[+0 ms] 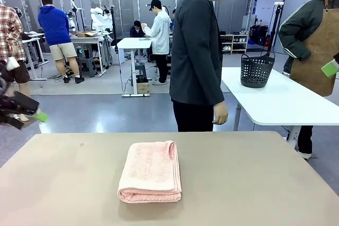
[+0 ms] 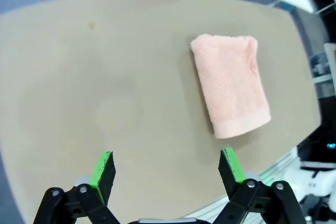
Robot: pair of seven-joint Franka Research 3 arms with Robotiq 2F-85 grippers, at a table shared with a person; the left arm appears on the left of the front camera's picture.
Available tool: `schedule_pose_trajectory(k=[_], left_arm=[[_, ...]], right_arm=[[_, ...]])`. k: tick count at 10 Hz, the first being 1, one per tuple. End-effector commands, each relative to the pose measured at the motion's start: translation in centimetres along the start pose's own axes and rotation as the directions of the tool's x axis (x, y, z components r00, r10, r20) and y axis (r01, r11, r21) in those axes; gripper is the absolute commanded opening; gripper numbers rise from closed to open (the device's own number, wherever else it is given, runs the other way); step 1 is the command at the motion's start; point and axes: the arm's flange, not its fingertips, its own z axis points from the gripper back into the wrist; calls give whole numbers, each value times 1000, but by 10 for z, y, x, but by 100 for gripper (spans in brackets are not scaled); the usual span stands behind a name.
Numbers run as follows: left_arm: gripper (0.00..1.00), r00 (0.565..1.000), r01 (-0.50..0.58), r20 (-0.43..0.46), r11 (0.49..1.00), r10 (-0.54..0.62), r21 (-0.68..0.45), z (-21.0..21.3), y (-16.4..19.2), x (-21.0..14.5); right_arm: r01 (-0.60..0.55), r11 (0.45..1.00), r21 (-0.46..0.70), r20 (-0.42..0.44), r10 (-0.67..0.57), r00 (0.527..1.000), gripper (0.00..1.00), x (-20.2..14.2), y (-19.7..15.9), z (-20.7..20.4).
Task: Fold the towel.
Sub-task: Pick up the 100 cm Hotel Towel and place it on the left side of the table.
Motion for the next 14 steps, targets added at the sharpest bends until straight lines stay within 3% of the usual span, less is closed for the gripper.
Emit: schedule_pose_trajectory(k=[1,3,7,9,10,14], left_arm=[[100,998,-54,3,997,55,-63,-40,-10,10],[100,993,-117,-33,984,113,-132,-80,-11,15],[100,962,-236,-191,943,194,-234,-164,-27,14],[100,940,-311,-230,909,252,-278,-200,-28,16],[100,910,-380,-290,876,296,-298,-217,-32,12],[100,906,-391,-302,859,296,-332,-261,-43,-5]], right_arm=[[2,1000,1,-4,-2,1000,100,-1,-1,1],[2,1000,1,-4,-2,1000,100,-1,-1,1],[2,1000,1,-4,-2,1000,100,-1,-1,1],[2,1000,1,-4,-2,1000,100,-1,-1,1],[2,1000,1,-4,-2,1000,100,-1,-1,1],[2,1000,1,-4,-2,1000,100,-1,-1,1]])
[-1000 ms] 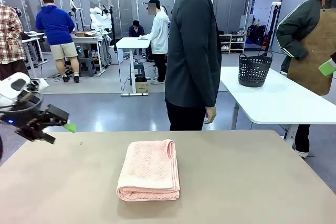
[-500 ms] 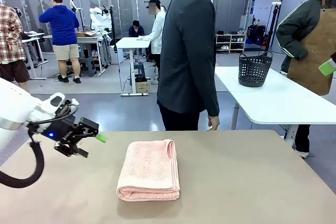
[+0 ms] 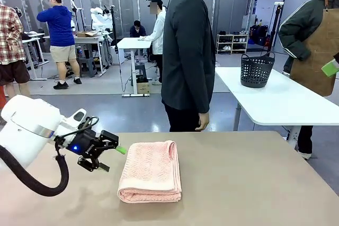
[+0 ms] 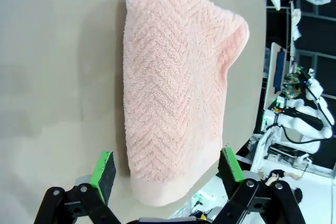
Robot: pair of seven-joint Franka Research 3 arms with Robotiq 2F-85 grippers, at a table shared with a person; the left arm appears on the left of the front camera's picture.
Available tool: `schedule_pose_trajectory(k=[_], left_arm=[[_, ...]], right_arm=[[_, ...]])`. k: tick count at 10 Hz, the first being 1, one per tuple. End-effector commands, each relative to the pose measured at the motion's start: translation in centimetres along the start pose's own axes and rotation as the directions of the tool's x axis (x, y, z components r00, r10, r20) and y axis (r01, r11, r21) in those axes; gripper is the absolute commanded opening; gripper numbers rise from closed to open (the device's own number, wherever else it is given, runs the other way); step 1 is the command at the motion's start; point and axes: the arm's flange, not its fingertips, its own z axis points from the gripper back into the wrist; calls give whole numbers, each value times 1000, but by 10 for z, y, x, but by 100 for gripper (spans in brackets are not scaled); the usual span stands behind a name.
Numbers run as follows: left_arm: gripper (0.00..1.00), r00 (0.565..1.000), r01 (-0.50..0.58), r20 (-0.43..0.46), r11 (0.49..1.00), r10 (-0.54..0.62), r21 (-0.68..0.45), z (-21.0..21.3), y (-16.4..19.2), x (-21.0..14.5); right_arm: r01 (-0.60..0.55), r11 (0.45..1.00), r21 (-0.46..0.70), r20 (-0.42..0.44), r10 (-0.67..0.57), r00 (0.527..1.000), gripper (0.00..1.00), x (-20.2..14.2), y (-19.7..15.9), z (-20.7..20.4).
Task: Fold the towel.
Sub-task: Pick up the 100 cm Hotel Towel and place it on the left side of the table.
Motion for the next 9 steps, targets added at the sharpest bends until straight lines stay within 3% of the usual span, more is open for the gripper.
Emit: schedule_pose_trajectory(k=[1,6,9], left_arm=[[100,1000,5,23,998,-3,-70,-14,7,5],[100,991,86,112,989,-73,-120,-42,18,10],[100,990,100,116,985,-84,-143,-54,23,13]], right_arm=[[2,1000,0,-5,-2,1000,100,-1,-1,1],[2,1000,0,-5,-2,1000,100,-1,-1,1],[2,1000,0,-5,-2,1000,100,-1,-1,1]])
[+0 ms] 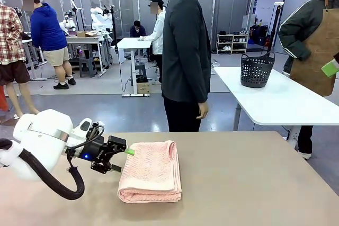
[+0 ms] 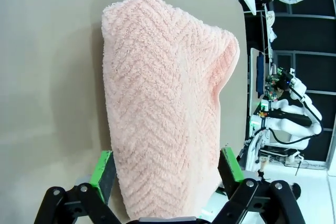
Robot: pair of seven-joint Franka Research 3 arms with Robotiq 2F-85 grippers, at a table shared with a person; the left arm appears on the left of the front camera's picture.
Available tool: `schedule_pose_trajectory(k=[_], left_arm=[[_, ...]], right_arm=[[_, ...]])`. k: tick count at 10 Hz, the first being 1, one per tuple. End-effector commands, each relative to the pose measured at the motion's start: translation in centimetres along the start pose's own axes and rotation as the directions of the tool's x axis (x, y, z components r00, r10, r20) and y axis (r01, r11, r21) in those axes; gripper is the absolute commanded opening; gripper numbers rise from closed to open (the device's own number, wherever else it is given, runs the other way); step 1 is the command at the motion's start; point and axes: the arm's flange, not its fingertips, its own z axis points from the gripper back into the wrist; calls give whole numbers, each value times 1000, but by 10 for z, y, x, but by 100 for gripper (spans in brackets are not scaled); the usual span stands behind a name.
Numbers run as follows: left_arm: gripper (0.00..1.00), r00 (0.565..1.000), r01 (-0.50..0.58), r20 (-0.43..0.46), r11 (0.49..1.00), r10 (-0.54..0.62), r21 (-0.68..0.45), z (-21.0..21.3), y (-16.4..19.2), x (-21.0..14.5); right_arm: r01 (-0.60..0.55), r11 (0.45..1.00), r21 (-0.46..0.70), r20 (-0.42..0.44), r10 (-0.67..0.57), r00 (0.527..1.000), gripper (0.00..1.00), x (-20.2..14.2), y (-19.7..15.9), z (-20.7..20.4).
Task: Fold the towel.
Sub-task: Pick up the 100 cm Hotel Towel and place it on the left side of the table.
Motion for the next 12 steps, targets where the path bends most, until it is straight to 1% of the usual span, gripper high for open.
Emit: schedule_pose_trajectory(k=[1,2,4,5,7,8,9,10,11,12], left_arm=[[100,999,28,36,999,-27,-34,-13,7,2],[100,998,42,41,998,-40,-46,-15,7,3],[100,1000,18,25,997,-16,-72,-20,9,2],[100,1000,18,19,998,-17,-61,-23,10,2],[100,1000,19,1,997,-19,-75,-31,8,1],[82,999,33,-12,997,-34,-73,-34,8,-1],[40,999,33,-11,997,-34,-76,-35,9,-1],[22,999,34,-13,996,-35,-81,-34,10,0],[0,999,41,-11,996,-42,-82,-33,10,0],[0,999,40,-5,996,-41,-81,-33,9,0]], right_arm=[[2,1000,0,-5,-2,1000,100,-1,-1,1],[2,1000,0,-5,-2,1000,100,-1,-1,1],[2,1000,0,-5,-2,1000,100,-1,-1,1],[2,1000,0,-5,-2,1000,100,-1,-1,1],[2,1000,0,-5,-2,1000,100,-1,-1,1],[2,1000,0,-5,-2,1000,100,-1,-1,1],[2,1000,0,-5,-2,1000,100,-1,-1,1],[2,1000,0,-5,-2,1000,100,-1,-1,1],[2,1000,0,-5,-2,1000,100,-1,-1,1],[2,1000,0,-5,-2,1000,100,-1,-1,1]])
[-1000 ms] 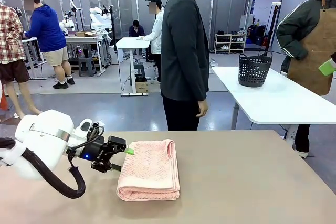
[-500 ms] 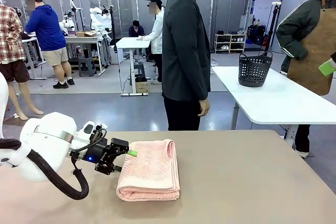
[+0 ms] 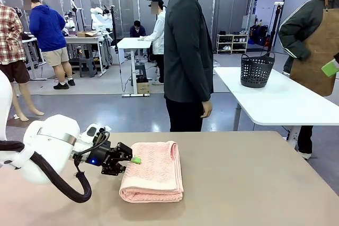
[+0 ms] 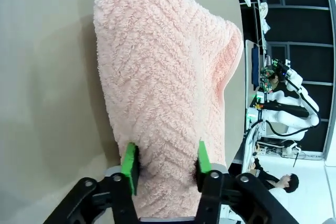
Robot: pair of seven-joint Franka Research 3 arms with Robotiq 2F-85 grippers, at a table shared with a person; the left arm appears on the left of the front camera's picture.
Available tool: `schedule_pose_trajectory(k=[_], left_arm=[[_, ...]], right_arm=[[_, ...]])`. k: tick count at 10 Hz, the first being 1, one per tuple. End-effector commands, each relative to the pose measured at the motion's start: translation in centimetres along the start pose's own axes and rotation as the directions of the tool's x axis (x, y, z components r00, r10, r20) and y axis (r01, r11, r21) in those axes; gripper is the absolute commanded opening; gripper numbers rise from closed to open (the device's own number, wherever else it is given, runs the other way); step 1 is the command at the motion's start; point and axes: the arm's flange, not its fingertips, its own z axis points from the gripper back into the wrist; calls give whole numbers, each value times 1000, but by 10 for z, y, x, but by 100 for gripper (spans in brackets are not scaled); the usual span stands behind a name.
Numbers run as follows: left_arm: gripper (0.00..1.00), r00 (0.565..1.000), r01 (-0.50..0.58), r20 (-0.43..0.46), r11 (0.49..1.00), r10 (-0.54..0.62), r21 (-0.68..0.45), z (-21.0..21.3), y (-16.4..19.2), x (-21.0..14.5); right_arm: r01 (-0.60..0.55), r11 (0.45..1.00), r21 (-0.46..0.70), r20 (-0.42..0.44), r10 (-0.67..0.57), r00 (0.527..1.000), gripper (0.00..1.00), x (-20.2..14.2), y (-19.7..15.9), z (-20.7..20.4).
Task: Fold the towel.
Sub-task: Pick up the 100 cm Hotel Towel and place it on the left side of the table.
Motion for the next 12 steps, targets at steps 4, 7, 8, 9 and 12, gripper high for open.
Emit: schedule_pose_trajectory(k=[4,7,8,9,12], left_arm=[[0,999,33,23,999,-32,-36,-7,3,3],[0,999,40,27,999,-39,-32,-5,0,4],[0,999,40,19,998,-40,-37,-5,-1,4],[0,999,42,1,997,-42,-57,-6,-4,3],[0,1000,16,3,1000,-16,-1,0,-1,2]], right_arm=[[2,1000,0,-5,-2,1000,100,-1,-1,1],[2,1000,0,-5,-2,1000,100,-1,-1,1],[2,1000,0,-5,-2,1000,100,-1,-1,1],[2,1000,0,-5,-2,1000,100,-1,-1,1],[2,1000,0,-5,-2,1000,100,-1,-1,1]])
